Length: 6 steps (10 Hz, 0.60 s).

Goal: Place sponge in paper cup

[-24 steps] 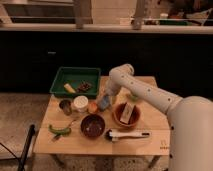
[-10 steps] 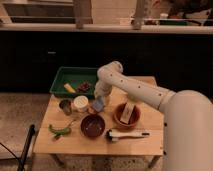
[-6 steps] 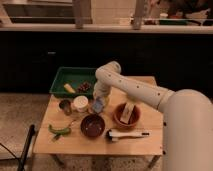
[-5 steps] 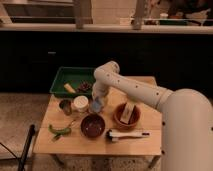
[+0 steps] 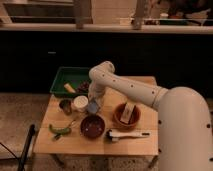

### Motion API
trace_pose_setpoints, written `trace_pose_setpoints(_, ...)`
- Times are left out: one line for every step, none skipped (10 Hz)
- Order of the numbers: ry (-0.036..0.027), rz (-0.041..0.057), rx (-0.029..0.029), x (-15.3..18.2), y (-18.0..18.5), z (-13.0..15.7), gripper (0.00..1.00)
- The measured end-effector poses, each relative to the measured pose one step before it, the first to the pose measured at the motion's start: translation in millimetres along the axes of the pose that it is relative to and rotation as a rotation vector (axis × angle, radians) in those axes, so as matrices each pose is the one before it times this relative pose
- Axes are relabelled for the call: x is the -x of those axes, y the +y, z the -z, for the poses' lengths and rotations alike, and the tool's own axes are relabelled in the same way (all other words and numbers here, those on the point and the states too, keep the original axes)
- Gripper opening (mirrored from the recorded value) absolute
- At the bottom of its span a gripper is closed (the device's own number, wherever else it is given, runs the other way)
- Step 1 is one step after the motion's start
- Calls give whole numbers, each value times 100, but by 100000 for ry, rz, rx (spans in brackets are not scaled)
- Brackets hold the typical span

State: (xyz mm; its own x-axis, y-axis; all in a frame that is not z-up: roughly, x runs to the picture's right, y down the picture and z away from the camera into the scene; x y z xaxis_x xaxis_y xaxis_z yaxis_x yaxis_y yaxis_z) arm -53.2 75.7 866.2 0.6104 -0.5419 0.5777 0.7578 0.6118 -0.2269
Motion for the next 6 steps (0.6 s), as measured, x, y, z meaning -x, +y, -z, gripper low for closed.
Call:
trace_pose_setpoints(153, 1221, 411, 353, -304, -120, 1)
trace_pose_setpoints(523, -662, -86, 219, -334, -40, 1)
trace_pose_setpoints(681, -720, -243, 249, -369, 100, 1)
trace_pose_setpoints(1774, -946, -121, -436, 220, 535, 1)
trace_pose_setpoints(1200, -512, -303, -450, 178, 484, 1)
trace_pose_setpoints(937, -343, -108, -373, 105, 330, 1)
